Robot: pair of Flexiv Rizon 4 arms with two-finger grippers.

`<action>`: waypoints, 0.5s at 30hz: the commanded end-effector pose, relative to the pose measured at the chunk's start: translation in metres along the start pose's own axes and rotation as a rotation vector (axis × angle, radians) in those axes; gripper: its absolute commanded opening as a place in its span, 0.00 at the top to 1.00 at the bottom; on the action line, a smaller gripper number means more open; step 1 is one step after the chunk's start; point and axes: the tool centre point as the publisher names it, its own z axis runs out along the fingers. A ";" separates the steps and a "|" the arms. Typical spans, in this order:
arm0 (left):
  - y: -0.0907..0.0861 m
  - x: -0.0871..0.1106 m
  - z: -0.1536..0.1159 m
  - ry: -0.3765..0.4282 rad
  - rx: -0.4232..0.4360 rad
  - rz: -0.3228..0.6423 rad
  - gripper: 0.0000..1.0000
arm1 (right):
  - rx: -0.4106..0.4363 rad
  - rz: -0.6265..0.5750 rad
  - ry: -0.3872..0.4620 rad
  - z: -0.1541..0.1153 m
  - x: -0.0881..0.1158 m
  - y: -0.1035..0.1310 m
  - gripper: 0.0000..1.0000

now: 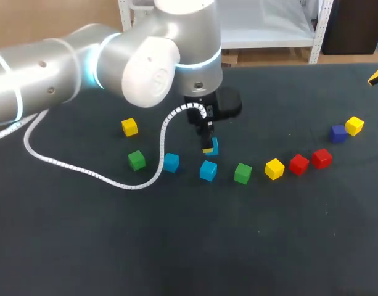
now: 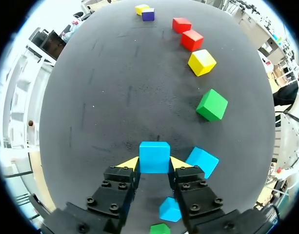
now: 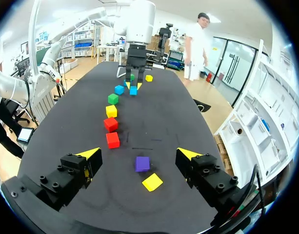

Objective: Place the blue cubes, place green cubes on the blue cubes, place the yellow cubes on the green cubes, then place the red cubes on the yellow cubes, and place purple cube on the red cubes.

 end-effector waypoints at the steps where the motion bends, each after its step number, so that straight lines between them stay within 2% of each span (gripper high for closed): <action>1: 0.005 -0.005 0.003 0.016 0.006 0.005 1.00 | 0.004 -0.001 0.001 0.000 -0.001 0.002 0.00; 15: 0.009 -0.003 0.005 0.035 -0.002 0.013 1.00 | 0.004 -0.001 0.001 0.000 -0.001 0.002 0.00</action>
